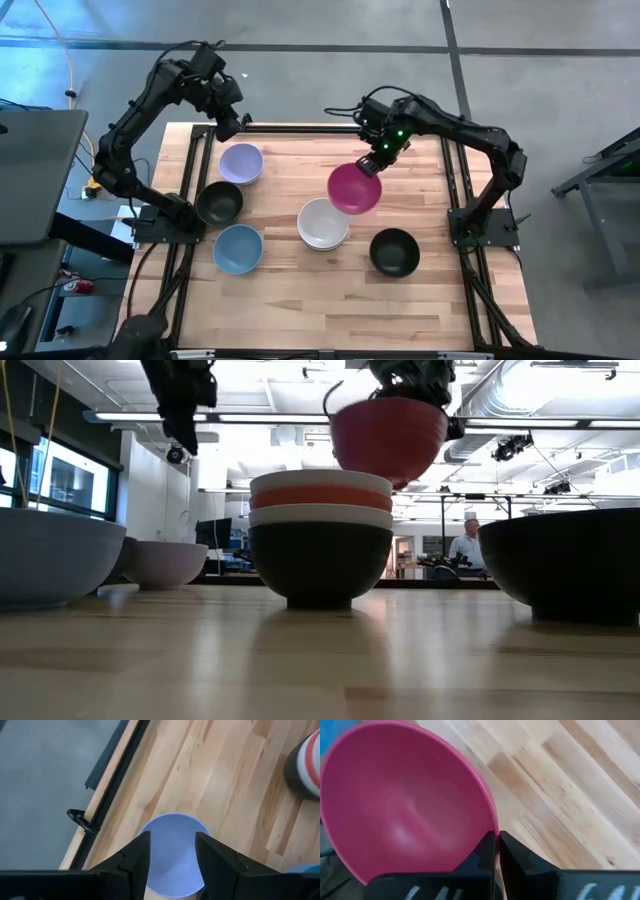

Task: Nest bowls inside each other
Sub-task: Stack the pink bowl on top of the white bowl

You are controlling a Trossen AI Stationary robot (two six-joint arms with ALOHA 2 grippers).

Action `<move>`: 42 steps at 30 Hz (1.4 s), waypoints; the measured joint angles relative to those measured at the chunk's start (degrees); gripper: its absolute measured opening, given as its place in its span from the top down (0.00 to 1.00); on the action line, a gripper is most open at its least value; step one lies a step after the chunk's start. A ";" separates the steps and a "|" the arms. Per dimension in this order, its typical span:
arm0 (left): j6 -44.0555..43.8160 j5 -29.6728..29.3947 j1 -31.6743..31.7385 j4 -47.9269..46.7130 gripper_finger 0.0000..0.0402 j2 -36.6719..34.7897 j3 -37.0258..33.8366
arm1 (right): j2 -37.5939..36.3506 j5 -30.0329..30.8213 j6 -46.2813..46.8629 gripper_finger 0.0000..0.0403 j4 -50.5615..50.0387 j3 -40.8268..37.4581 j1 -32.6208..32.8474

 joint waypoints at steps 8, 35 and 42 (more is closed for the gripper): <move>-0.13 -1.05 2.35 2.88 0.64 0.00 -4.01 | 2.24 -1.72 5.92 1.00 7.28 0.92 5.46; -3.55 -6.46 3.99 3.48 0.64 0.00 -4.01 | 22.97 1.04 2.71 1.00 -2.99 20.72 12.72; -3.53 -4.12 4.01 3.20 0.64 0.00 -4.01 | 22.95 0.55 2.32 1.00 0.48 16.19 12.74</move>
